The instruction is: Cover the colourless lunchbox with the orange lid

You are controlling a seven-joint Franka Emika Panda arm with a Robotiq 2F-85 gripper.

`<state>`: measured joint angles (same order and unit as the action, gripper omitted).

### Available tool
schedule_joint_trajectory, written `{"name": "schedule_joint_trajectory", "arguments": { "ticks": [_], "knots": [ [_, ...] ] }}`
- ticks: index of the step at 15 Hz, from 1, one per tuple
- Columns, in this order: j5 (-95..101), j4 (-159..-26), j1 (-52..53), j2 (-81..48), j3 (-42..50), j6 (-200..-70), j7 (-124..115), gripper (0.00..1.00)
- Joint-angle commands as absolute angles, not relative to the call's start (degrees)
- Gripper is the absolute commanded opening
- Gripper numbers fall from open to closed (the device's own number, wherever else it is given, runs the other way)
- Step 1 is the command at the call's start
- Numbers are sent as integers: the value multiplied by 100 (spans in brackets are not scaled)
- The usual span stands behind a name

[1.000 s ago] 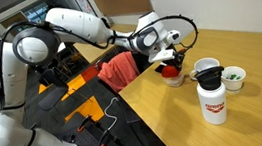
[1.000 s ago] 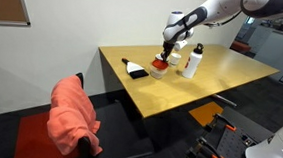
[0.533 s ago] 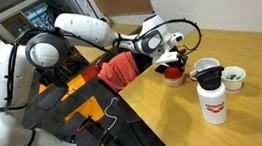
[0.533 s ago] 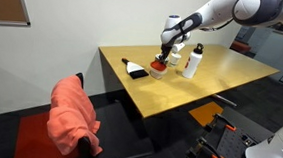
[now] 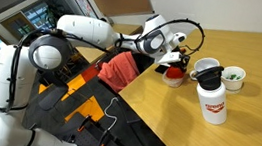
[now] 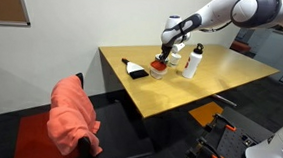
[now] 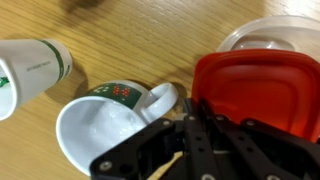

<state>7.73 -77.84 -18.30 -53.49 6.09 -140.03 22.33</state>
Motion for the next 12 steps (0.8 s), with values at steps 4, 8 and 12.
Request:
{"name": "schedule_joint_trajectory", "arguments": {
  "ticks": [4, 8, 12],
  "knots": [
    [570, -8106, -2079, -4870, 301, -13840, 2434, 2],
    [588, -8257, -2046, -4664, 398, -13528, 2289, 2],
    [594, -8367, -2039, -4535, 396, -13060, 2358, 2]
  ]
}}
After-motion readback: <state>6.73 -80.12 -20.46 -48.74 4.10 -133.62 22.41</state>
